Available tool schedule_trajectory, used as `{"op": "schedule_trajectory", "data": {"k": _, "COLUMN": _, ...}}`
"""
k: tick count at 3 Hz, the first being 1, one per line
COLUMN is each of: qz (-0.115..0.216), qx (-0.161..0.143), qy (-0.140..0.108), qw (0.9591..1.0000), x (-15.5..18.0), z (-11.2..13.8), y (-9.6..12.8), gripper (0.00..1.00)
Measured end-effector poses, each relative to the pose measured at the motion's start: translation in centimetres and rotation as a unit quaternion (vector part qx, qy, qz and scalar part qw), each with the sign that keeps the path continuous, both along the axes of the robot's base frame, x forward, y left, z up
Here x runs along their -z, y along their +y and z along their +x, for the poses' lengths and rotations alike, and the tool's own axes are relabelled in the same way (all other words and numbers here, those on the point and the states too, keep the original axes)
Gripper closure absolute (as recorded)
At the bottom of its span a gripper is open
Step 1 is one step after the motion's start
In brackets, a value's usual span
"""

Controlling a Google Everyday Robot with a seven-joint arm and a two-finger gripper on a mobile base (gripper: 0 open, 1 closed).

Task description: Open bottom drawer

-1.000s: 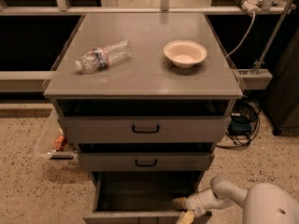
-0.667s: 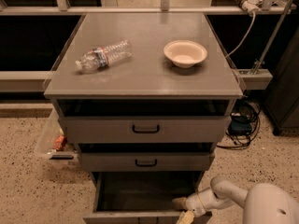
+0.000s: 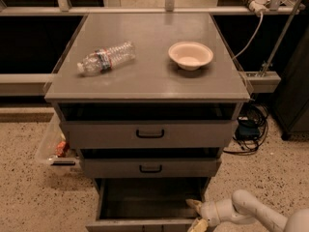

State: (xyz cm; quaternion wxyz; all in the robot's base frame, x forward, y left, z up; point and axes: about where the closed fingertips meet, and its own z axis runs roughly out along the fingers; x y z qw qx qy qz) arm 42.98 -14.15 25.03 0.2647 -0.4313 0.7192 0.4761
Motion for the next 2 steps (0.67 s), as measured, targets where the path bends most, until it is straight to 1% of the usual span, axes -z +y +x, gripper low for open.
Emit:
{"op": "schedule_trajectory", "data": {"k": 1, "qz": 0.005, "qx": 0.026, "qy": -0.020, "qw": 0.9995, "x": -0.53, "z": -0.36, "y": -1.54, "gripper": 0.00}}
{"op": "schedule_trajectory", "data": {"k": 2, "qz": 0.005, "qx": 0.026, "qy": -0.019, "qw": 0.9995, "x": -0.51, "z": -0.37, "y": -1.52, "gripper": 0.00}}
